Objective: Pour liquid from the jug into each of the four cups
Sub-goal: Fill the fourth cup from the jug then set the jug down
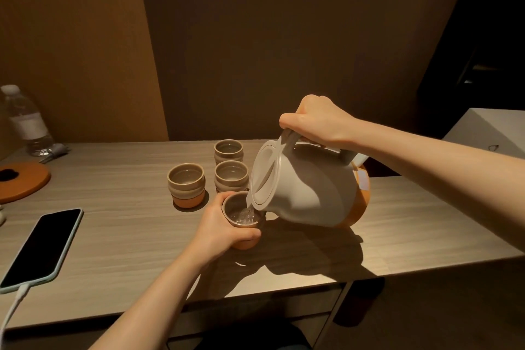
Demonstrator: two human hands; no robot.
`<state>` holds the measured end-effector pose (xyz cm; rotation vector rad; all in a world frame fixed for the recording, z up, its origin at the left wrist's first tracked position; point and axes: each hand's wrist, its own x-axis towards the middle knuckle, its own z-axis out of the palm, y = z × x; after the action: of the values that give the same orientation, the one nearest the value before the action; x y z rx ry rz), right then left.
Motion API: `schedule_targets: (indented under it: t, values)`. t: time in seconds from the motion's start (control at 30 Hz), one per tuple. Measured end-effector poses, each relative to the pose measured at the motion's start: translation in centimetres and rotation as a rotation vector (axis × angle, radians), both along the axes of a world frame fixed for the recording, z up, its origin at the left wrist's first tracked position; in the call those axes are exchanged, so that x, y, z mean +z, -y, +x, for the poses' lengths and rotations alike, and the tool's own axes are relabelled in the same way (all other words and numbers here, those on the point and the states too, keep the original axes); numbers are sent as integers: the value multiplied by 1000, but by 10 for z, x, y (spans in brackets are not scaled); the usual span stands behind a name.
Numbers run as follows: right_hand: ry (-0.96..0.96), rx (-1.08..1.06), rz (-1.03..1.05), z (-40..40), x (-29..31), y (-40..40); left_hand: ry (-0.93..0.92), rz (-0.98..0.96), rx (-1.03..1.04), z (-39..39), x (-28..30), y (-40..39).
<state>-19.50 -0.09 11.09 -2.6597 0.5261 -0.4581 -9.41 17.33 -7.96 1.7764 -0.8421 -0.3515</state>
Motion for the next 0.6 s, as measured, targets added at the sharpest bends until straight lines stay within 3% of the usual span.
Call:
schedule_targets:
  t: [0.6]
  values:
    - [-52,24,-88,6,3,-8,9,18,-28,-2,-6,2]
